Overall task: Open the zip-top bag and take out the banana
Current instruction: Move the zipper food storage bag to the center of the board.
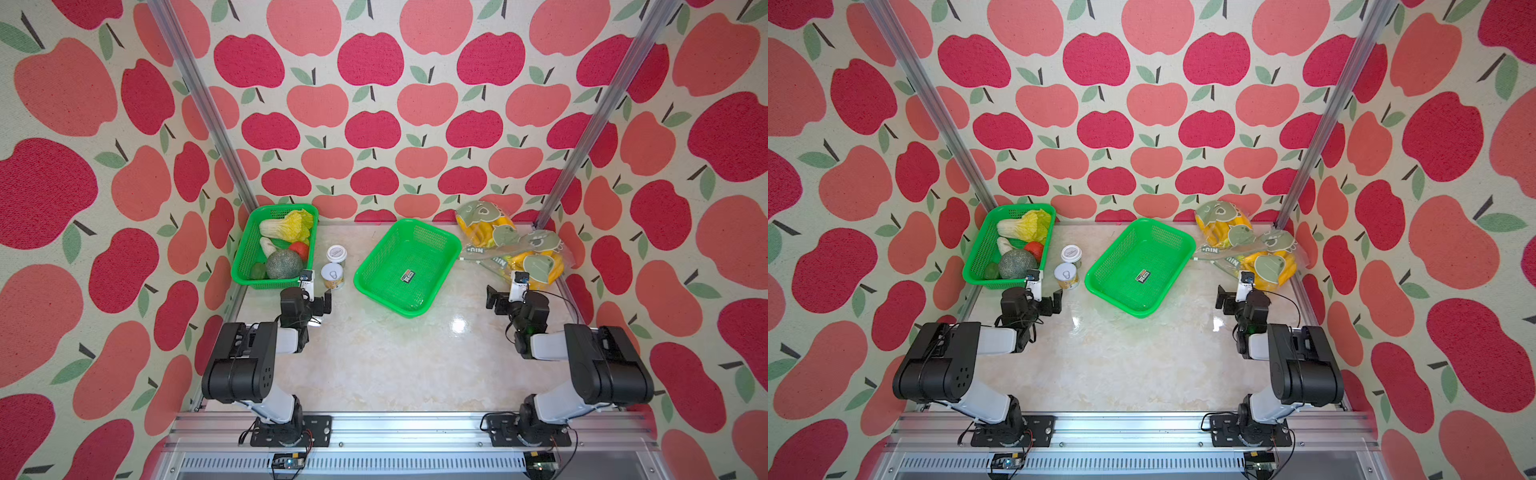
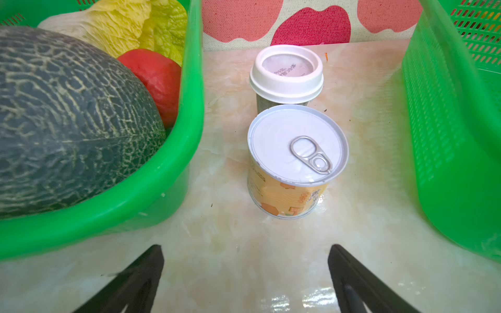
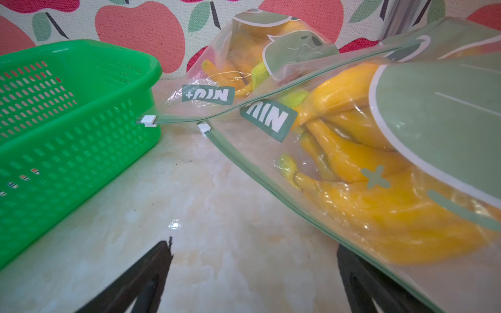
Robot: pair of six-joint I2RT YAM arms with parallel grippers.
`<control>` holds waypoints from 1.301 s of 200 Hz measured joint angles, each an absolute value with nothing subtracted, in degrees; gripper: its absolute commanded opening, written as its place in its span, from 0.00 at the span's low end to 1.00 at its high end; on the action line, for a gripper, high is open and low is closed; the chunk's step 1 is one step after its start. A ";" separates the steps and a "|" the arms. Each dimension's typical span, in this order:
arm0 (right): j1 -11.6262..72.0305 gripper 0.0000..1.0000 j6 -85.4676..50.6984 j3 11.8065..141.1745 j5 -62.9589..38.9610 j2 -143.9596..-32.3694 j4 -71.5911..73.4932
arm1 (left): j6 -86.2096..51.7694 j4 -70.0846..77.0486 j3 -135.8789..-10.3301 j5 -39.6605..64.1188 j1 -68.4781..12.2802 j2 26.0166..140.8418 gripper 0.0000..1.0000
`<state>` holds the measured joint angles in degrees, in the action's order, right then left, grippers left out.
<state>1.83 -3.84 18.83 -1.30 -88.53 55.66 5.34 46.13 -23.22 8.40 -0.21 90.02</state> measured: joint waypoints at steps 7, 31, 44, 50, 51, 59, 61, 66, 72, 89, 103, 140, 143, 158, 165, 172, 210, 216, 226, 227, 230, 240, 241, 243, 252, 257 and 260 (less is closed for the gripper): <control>1.83 0.99 -3.84 18.83 -1.28 -88.53 55.68 | 5.32 46.13 -23.22 8.40 -0.21 90.02 0.98; 1.83 0.99 -3.84 18.83 -1.28 -88.53 55.66 | 5.32 46.13 -23.22 8.40 -0.21 90.02 0.98; 1.83 0.99 -3.84 18.83 -1.28 -88.53 55.68 | 5.34 46.13 -23.22 8.43 -0.21 90.02 0.98; 1.83 0.99 -3.84 18.83 -1.28 -88.53 55.68 | 5.32 46.13 -23.22 8.40 -0.21 90.02 0.98; 1.83 0.99 -3.84 18.83 -1.28 -88.53 55.66 | 5.32 46.13 -23.22 8.40 -0.21 90.02 0.98; 1.83 0.99 -3.84 18.83 -1.28 -88.53 55.68 | 5.32 46.13 -23.22 8.43 -0.21 90.02 0.98; 1.83 0.99 -3.84 18.83 -1.28 -88.53 55.68 | 5.34 46.13 -23.22 8.43 -0.21 90.02 0.98; 1.83 0.99 -3.84 18.83 -1.28 -88.53 55.68 | 5.32 46.13 -23.22 8.40 -0.19 90.02 0.98; 1.83 0.99 -3.84 18.83 -1.28 -88.53 55.68 | 5.32 46.13 -23.22 8.43 -0.19 90.02 0.98; 1.83 0.99 -3.84 18.83 -1.28 -88.53 55.68 | 5.32 46.13 -23.22 8.45 -0.19 90.02 0.98; 1.83 0.99 -3.84 18.83 -1.30 -88.53 55.68 | 5.32 46.06 -23.24 8.43 -0.19 90.02 0.98; 1.83 0.99 -3.84 18.83 -1.30 -88.53 55.68 | 5.34 43.46 -24.12 8.32 -0.25 88.75 0.98; 1.83 0.99 -3.81 18.83 -1.32 -88.53 55.68 | 5.32 43.07 -24.14 8.12 -0.34 88.29 0.98; 1.83 0.99 -3.73 18.85 -1.56 -88.51 55.55 | 5.37 41.30 -24.16 6.81 -1.21 85.17 0.98; 1.87 0.99 -3.57 18.87 -1.56 -88.42 55.40 | 5.52 40.56 -24.16 5.76 -1.96 83.50 0.98; 1.91 0.99 -3.36 18.87 -1.56 -88.09 54.94 | 5.54 39.48 -24.16 4.29 -3.07 81.32 0.98; 3.27 0.99 -2.72 18.39 -1.37 -78.11 50.13 | 7.03 34.04 -24.03 -4.29 -12.19 68.20 0.98; 3.42 0.99 -2.74 18.35 -1.37 -75.70 48.97 | 7.05 32.88 -24.05 -5.30 -13.63 66.17 0.98; 3.60 0.99 -2.79 18.31 -1.34 -71.16 46.33 | 6.83 30.13 -24.05 -6.83 -15.66 62.35 0.98; 3.62 0.99 -2.81 18.31 -1.34 -70.81 46.13 | 6.81 29.95 -24.08 -6.94 -15.75 62.13 0.98; 3.66 0.99 -2.85 18.31 -1.34 -68.99 45.23 | 6.59 29.19 -24.08 -7.20 -16.14 61.04 0.98; 3.66 0.99 -3.55 18.39 -1.04 -64.45 42.24 | 5.30 25.71 -24.56 -8.14 -17.06 57.65 0.98; 3.66 0.99 -3.64 18.41 -1.02 -64.16 42.04 | 5.28 25.50 -24.62 -8.21 -17.08 57.45 0.98; 3.66 0.99 -3.92 18.44 -0.84 -63.13 41.30 | 4.91 24.77 -24.80 -8.34 -17.21 56.88 0.98; 3.70 0.99 -5.32 18.81 0.14 -59.20 37.52 | 2.31 20.51 -26.41 -9.15 -17.45 54.83 0.98; 3.70 0.99 -6.44 19.25 0.97 -57.06 35.00 | 1.02 18.13 -27.62 -9.72 -17.47 54.13 0.98; 3.70 0.99 -7.11 19.62 1.54 -56.10 33.47 | -0.51 16.10 -28.69 -10.22 -17.45 53.74 0.98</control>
<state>3.70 -7.11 19.62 1.54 -56.10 33.47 -0.51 16.10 -28.69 -10.22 -17.45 53.74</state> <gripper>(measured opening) 0.993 0.980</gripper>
